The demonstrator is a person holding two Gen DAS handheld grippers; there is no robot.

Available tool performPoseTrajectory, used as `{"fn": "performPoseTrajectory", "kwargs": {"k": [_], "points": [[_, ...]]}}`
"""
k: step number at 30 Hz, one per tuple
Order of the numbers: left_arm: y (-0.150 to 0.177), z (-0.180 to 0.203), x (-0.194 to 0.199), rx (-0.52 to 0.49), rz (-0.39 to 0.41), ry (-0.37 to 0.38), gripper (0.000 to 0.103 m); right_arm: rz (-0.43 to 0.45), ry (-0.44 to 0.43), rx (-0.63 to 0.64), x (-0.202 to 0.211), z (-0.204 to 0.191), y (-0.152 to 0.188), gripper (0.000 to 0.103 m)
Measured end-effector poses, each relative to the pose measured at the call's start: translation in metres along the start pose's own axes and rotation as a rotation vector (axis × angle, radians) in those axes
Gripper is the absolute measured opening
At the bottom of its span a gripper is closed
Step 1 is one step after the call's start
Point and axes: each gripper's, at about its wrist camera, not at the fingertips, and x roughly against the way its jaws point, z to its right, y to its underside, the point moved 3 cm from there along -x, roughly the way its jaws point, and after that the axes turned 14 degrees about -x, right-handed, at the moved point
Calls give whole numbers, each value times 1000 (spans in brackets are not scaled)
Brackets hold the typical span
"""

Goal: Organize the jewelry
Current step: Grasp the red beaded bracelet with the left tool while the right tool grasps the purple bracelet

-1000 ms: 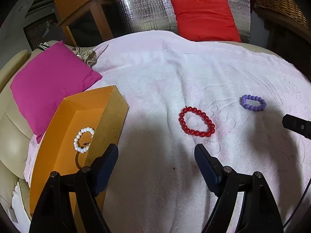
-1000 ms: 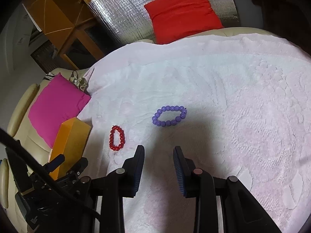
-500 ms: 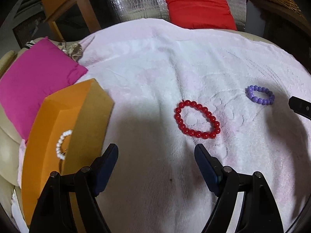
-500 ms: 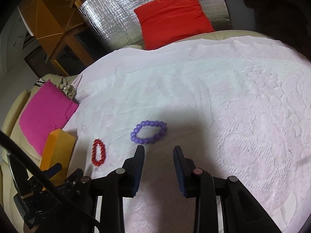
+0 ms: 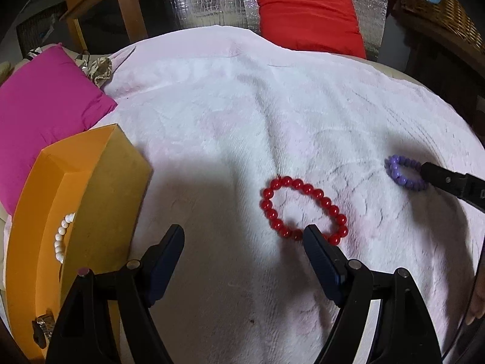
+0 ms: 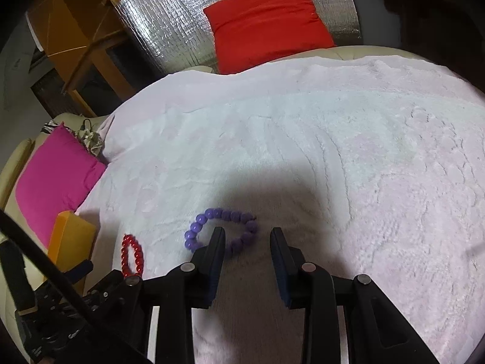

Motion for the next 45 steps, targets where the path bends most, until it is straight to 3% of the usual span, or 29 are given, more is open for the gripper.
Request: {"fn": "performPoseTrajectory", "kwargs": {"k": [9,11,25,32,40,41,43,45], "points": [[-4,0,6,-3,22,-37,81,28,16,80,-9,-14,2,32],[-5,0,6,-12,24,-43,81,29,19,96,-8,-16,4,25],[-1,-2,8,-20,23,-48,81,-33,-41,82,8,-12,7,21],[-2,-12,13,19,53,23,81,-56,-35,94,21,-6,9,21],[-8,9,6,15,69,133,81,-91,-22,85,26,14,9,21],[-9,11,4,18,68,140,80,-95,-20,81,25,16,9,21],[-11,17,0,27,61,176,66,-102,-29,64,25,20,8,21],[-11,21,-5,32,43,219,45,-105,-48,43,26,22,5,21]]}}
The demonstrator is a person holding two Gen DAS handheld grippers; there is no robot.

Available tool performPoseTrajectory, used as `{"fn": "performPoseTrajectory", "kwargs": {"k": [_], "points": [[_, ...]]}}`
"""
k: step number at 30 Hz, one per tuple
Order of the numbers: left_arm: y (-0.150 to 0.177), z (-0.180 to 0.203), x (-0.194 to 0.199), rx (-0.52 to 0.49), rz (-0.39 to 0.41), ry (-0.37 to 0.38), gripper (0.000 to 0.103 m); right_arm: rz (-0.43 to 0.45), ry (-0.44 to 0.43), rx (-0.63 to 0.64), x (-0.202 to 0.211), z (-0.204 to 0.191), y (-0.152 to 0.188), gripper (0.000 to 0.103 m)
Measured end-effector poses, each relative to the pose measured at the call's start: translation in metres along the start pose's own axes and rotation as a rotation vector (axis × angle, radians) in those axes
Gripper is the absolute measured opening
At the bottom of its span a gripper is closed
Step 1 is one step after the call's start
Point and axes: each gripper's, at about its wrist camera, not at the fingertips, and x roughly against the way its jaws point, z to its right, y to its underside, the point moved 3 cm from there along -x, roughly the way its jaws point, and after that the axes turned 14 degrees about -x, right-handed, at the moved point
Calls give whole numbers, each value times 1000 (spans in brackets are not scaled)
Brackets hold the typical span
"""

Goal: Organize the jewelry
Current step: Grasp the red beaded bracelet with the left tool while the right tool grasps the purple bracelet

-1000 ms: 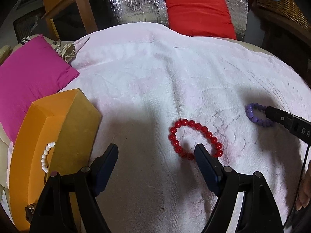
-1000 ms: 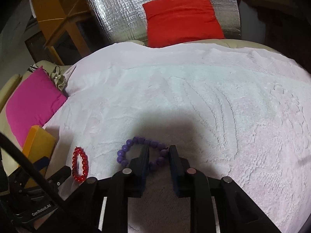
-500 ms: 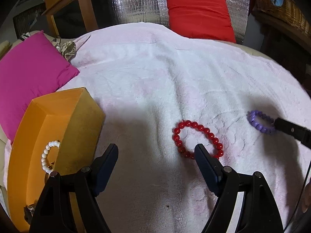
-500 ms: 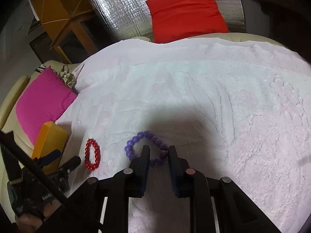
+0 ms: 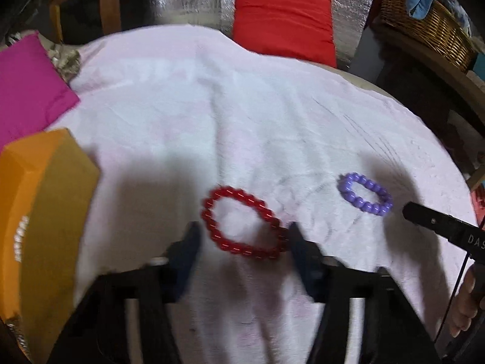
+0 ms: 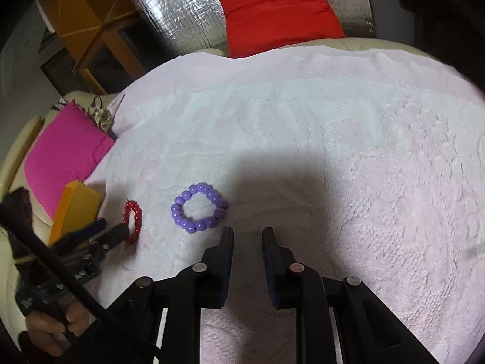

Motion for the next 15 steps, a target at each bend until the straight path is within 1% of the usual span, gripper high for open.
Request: {"fn": "performPoseTrajectory", "kwargs": {"k": [1,2,3,5,7,9,11,15], "points": [[1,2,-3,-1,-9,9,43,8,-8,-5,1,0,-1,22],[1,4,-3,-9,-10,-3,42,13,-13,-6,2,-1,-2,22],[0,6,-3,-20,-9,-13,37,17,-19,-7,1,-2,-3,24],[1,6,-1,-26,-7,-10,28,24,-19,-11,0,-5,-4,34],[1,5,0,-21,-7,-5,22,40,-20,-14,-3,-8,-5,46],[3,1,2,-11,-9,7,16,63,-10,-6,-6,-11,-7,47],[4,-2,4,-5,-9,20,14,80,12,13,-12,-16,-8,47],[9,-9,9,12,-14,51,13,124,76,81,-22,-27,-5,46]]}}
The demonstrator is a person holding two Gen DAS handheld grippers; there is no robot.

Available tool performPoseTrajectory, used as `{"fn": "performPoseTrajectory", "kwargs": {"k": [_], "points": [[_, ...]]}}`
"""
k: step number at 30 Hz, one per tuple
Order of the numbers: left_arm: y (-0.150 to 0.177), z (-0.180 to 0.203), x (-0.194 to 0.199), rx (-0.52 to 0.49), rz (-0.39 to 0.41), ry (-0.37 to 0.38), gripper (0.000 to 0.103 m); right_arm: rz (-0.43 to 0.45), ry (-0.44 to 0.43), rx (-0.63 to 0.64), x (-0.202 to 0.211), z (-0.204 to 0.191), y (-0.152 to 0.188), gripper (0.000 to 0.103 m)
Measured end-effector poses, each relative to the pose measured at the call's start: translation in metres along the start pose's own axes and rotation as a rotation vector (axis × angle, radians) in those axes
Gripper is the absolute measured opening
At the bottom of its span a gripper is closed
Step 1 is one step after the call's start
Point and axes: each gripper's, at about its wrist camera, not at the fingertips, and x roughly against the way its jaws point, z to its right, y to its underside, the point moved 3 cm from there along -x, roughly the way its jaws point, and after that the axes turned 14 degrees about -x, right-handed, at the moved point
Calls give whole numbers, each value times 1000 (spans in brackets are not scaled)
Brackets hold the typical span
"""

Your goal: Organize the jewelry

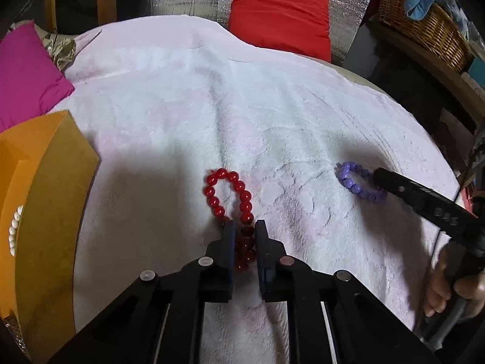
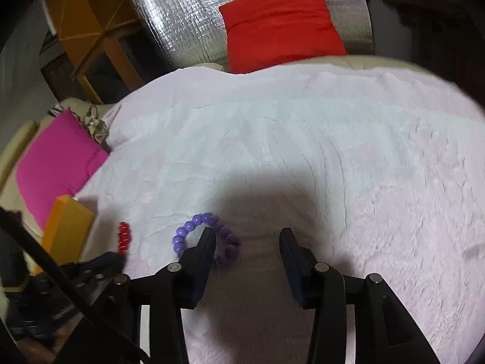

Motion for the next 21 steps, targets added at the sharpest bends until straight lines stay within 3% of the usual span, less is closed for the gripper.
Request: {"fn": "performPoseTrajectory", "kwargs": {"k": [6,11,17,21], "points": [[7,-5,7,4,-6,21,13,8,30,102,-3,-19,9,15],[13,1,15,-27,-3,40,13,-17,30,155,2,-23,16,15],[18,7,26,-47,11,40,13,-79,-30,110,20,-11,20,13],[17,8,31,-60,23,-28,14,-103,-33,121,34,-4,29,13]]}}
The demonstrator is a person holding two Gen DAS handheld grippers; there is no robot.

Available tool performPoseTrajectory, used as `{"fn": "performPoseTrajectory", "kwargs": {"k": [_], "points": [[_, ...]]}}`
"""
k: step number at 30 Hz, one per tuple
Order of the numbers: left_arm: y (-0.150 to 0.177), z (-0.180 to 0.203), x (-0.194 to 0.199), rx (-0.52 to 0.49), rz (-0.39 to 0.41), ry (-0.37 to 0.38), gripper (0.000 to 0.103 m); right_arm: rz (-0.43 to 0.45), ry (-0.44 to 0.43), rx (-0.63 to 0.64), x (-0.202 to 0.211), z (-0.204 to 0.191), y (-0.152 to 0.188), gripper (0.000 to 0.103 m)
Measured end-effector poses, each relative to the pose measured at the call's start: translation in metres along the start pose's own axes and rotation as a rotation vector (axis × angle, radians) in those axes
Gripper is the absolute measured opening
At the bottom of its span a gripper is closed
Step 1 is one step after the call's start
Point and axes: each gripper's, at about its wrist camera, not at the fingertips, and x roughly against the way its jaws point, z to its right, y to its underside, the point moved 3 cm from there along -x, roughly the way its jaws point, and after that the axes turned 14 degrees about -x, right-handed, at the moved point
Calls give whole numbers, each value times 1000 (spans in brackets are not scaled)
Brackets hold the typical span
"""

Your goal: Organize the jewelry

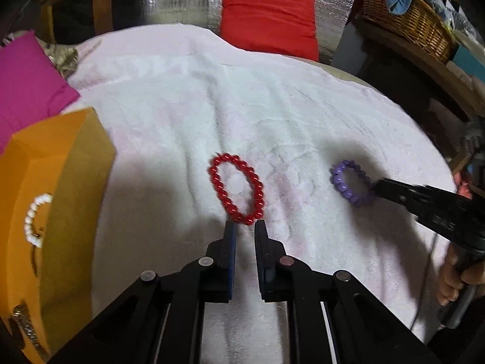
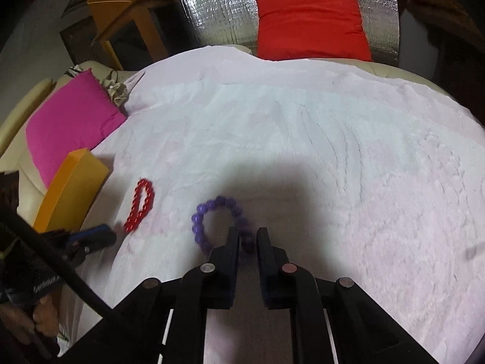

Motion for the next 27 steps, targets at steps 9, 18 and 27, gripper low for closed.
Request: {"fn": "performPoseTrajectory", "kwargs": {"k": [9,18,27], "points": [[-8,-3,-9,21,2,-90,55,32,6,-11,14,1,-1,15],[-16,6,-26,-13,-24,-121,55,33,44,-13,-13,-4,-10,27],[-17,11,-35,-45,-48,-150,55,101,82,60,-30,-17,-11,25]]}}
